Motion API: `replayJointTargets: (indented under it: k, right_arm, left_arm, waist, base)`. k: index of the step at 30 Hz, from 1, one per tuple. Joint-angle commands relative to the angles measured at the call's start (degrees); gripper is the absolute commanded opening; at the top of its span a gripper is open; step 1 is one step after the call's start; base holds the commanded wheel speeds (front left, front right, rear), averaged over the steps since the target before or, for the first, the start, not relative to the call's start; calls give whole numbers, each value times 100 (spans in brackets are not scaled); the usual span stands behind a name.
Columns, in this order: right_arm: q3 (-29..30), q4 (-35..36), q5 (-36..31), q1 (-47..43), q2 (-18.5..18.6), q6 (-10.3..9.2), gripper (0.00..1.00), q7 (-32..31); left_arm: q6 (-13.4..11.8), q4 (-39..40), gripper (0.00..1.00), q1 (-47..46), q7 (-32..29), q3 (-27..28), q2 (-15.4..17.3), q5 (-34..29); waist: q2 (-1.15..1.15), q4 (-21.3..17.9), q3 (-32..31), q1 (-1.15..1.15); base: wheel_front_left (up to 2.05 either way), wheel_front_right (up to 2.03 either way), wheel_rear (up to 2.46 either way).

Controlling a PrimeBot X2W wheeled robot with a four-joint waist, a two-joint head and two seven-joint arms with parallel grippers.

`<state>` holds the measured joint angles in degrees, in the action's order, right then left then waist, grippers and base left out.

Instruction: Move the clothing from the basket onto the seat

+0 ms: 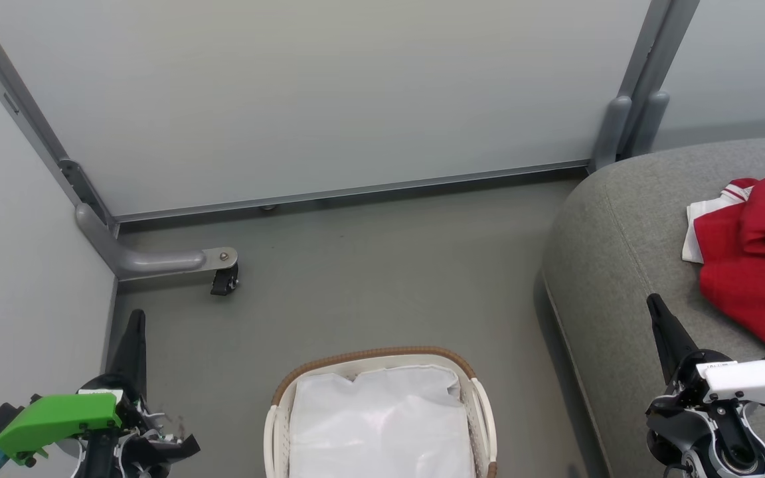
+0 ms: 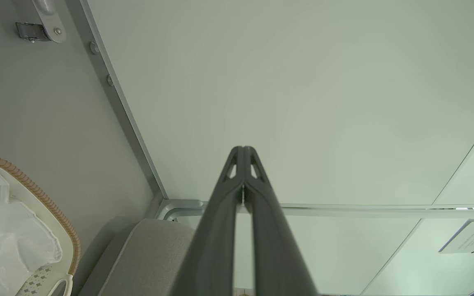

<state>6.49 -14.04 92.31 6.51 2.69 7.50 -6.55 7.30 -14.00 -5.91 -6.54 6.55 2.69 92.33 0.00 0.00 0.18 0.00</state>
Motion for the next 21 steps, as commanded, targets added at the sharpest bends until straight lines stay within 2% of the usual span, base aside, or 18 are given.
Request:
replayJointTargets:
  k: [1, 21]
  right_arm:
    - [10, 16, 20, -61, 37, -2, 0, -17]
    - [10, 16, 20, -61, 37, -2, 0, -17]
  left_arm:
    - [39, 8, 0, -61, -17, 10, 36, 18]
    - [39, 8, 0, -61, -17, 9, 36, 18]
  waist:
    - [0, 0, 0, 0]
    - [0, 0, 0, 0]
  base:
    - [0, 0, 0]
    - [0, 0, 0]
